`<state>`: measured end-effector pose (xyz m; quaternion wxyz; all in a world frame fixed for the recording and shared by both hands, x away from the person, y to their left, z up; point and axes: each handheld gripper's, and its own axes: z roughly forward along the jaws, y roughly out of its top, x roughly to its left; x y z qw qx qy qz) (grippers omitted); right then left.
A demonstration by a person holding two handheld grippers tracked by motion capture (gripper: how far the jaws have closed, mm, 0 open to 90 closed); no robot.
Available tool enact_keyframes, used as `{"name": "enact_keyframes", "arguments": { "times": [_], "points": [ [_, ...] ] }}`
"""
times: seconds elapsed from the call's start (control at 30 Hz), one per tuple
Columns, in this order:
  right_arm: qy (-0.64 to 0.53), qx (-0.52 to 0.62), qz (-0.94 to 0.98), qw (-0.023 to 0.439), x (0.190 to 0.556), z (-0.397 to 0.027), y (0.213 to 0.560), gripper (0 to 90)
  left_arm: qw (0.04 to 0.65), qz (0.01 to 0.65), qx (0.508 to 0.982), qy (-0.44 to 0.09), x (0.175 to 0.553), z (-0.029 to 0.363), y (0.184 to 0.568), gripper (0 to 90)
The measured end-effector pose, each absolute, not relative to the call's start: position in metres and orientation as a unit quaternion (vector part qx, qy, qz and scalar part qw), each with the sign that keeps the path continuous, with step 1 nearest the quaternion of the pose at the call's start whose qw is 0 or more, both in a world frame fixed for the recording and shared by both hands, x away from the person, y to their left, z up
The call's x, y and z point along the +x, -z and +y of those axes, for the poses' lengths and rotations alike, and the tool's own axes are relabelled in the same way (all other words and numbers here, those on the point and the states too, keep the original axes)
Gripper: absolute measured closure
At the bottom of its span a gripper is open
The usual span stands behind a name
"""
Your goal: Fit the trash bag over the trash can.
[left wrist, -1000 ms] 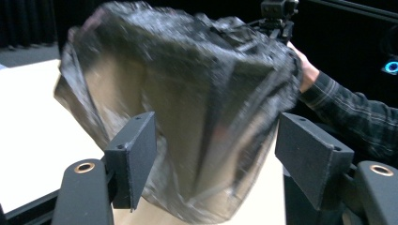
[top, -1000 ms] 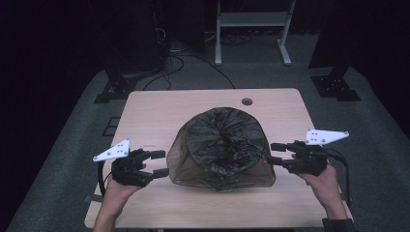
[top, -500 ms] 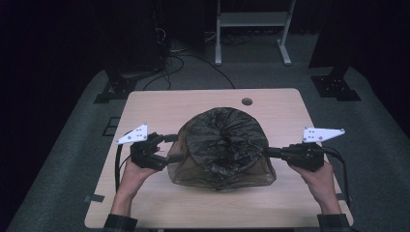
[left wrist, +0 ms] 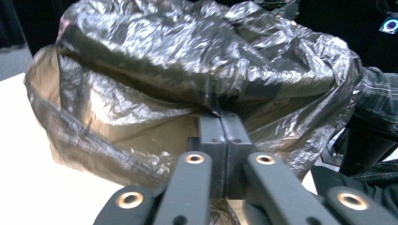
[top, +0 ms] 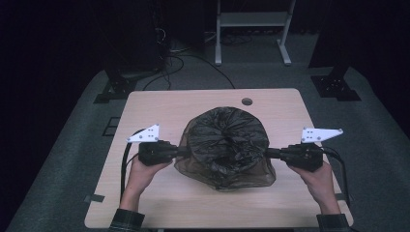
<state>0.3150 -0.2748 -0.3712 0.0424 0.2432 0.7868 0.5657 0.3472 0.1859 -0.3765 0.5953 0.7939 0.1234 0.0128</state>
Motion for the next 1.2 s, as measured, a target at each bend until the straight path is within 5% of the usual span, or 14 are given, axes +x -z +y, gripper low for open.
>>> {"name": "enact_keyframes", "arguments": {
  "times": [0.57,0.63,0.67,0.73,0.9,1.2],
  "points": [
    [-0.486,0.303,0.819,0.021,0.316,-0.288,0.422,90.0,0.51,0.215,0.833,-0.004,0.359,0.201,0.421,89.6],
    [-0.485,0.3,0.821,0.025,0.316,-0.287,0.422,87.2,0.51,0.217,0.832,-0.013,0.359,0.202,0.42,77.4],
    [-0.488,0.301,0.819,0.036,0.315,-0.288,0.419,76.2,0.524,0.219,0.823,-0.02,0.358,0.206,0.415,70.4],
    [-0.502,0.304,0.809,0.039,0.315,-0.292,0.412,71.0,0.538,0.218,0.813,-0.03,0.356,0.211,0.409,57.2],
    [-0.546,0.306,0.776,0.07,0.317,-0.304,0.384,65.0,0.581,0.191,0.79,-0.037,0.348,0.22,0.389,39.2],
    [-0.577,0.296,0.754,0.104,0.316,-0.316,0.345,57.8,0.6,0.167,0.781,-0.059,0.335,0.225,0.367,28.9]
  ]
}}
